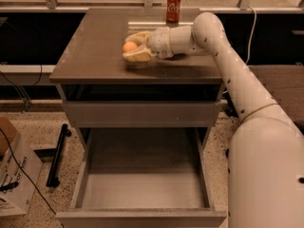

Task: Pick orange from middle drawer and place on counter

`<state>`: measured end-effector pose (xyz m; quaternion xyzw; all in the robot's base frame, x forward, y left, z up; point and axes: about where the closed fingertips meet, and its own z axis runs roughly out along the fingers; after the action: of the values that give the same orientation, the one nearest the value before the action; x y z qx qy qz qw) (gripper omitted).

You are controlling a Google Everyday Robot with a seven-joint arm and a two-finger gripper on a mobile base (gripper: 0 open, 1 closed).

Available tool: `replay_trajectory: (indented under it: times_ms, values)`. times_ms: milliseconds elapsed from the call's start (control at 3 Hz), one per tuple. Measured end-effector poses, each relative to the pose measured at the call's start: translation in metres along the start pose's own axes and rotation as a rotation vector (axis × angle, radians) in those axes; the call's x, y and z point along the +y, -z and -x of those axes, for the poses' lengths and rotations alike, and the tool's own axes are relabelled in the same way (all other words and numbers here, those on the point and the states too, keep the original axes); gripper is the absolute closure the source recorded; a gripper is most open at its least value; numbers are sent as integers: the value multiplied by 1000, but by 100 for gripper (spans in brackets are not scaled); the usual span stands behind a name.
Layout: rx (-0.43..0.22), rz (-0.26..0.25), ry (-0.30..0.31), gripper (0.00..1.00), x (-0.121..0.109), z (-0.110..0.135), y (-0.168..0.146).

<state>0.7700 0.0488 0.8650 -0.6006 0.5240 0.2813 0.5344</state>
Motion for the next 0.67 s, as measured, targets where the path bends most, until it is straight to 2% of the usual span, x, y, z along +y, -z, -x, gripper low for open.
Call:
replay_trajectory:
  times_ms: [667]
  values:
    - [-4, 10, -1, 5, 3, 1, -7]
